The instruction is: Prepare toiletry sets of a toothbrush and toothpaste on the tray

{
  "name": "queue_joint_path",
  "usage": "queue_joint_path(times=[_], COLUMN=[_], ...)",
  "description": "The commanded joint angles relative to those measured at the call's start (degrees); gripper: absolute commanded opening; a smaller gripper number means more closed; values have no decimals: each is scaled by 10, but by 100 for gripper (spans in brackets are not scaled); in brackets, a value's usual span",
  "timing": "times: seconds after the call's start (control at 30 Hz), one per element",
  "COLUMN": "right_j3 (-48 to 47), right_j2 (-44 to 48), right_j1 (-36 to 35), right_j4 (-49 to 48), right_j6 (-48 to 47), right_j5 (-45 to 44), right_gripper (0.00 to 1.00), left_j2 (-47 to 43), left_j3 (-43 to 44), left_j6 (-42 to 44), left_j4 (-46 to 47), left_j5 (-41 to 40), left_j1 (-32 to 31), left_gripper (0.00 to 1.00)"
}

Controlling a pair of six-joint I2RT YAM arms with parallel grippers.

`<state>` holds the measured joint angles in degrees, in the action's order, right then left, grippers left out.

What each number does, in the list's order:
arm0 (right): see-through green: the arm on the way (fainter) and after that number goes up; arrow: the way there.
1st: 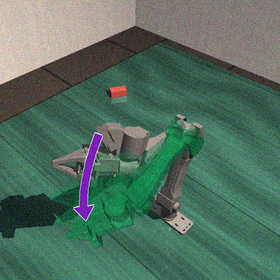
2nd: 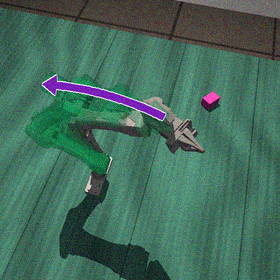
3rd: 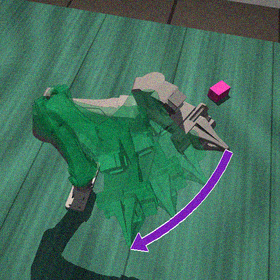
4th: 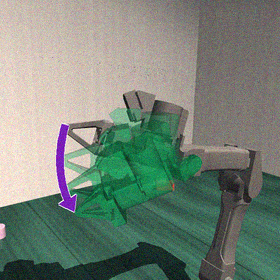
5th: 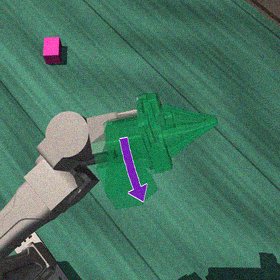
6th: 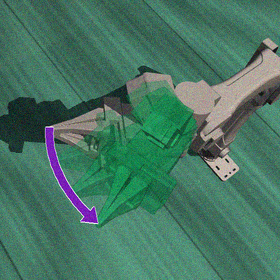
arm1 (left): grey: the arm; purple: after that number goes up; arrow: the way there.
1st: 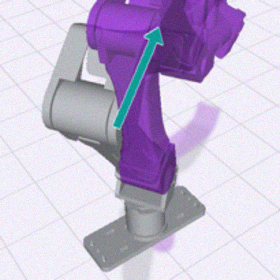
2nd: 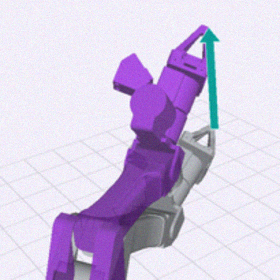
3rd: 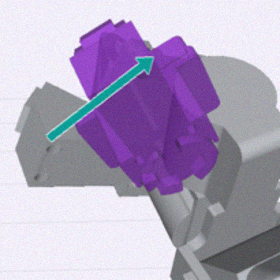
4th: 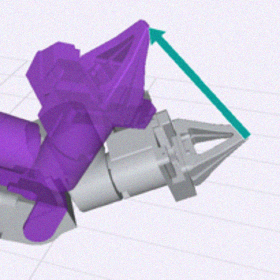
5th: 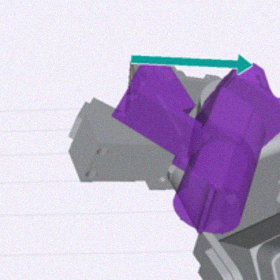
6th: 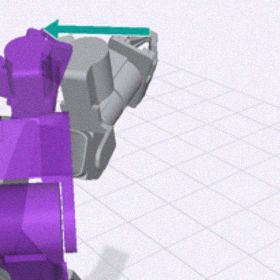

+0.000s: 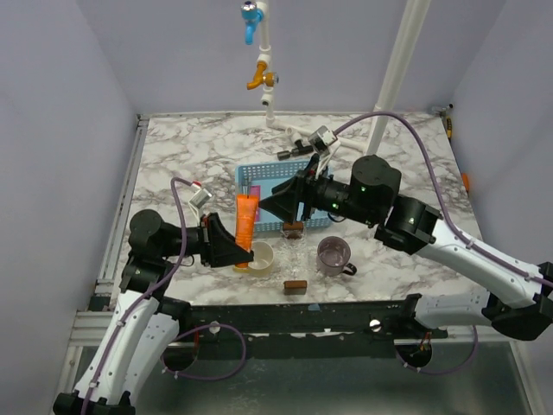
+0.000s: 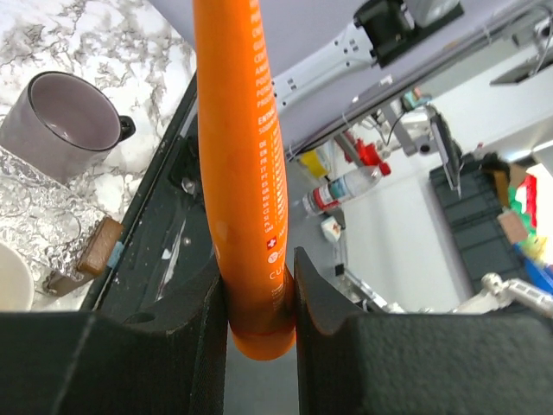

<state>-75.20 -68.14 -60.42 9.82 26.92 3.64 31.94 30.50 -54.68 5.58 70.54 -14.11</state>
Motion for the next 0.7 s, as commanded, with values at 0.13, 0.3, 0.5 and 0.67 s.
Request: queue_joint_path(times=[0.13,0.3,0.5,0.67], right_j3=[-99,-125,-124,-116], right_j2=[-40,-60,-82,-104], right_j1=[6,7,7,7], right_j4=[210,246,268,270], right_j6=[-123,-141,-148,-142], right_j5=[164,263,336,394], right_gripper=[63,63,63,63], left_j2=[-33,-33,-33,-27], left_j3=[34,57,79,92], left_j6=[92,142,184,221], left_j4=[-132,-209,-271,-317], left_j5=[63,55,45,26], left_j1=[-39,-84,-135,-177], left_gripper=[0,0,0,0])
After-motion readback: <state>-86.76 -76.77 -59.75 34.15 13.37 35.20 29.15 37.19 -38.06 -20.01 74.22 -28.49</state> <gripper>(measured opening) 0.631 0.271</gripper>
